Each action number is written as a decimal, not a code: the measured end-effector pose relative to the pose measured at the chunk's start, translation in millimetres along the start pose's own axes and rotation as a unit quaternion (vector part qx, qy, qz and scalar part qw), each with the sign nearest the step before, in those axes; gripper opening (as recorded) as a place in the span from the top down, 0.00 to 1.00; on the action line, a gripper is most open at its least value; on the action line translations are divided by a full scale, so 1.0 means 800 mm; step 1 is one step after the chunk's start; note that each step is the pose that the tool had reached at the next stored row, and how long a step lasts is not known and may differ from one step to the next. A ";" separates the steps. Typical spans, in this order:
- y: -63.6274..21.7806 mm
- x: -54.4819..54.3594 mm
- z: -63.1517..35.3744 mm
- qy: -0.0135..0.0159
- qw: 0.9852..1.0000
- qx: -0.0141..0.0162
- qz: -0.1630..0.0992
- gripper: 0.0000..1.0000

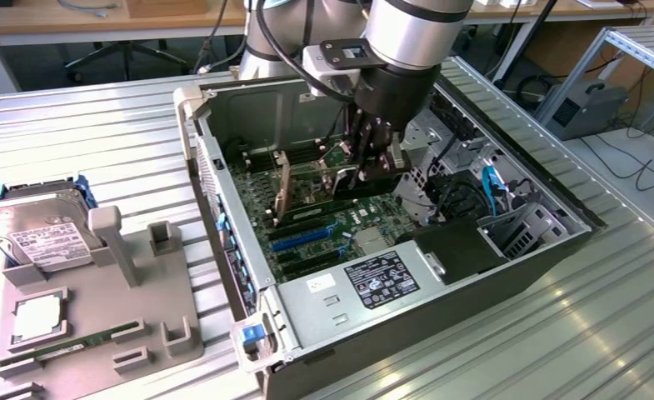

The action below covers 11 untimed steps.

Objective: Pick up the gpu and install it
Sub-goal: 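Insert the gpu into the slot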

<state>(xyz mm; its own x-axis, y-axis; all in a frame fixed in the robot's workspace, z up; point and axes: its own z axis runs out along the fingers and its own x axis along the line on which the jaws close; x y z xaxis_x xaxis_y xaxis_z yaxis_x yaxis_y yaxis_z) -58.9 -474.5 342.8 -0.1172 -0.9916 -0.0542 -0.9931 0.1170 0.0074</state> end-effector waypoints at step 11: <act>0.003 -0.001 0.007 0.000 1.000 0.000 0.000 0.73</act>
<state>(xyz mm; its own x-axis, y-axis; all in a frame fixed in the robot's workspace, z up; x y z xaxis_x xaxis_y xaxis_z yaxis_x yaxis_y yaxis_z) -61.6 -473.4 336.9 -0.1172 -0.9916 -0.0543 -0.9931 0.1170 0.0073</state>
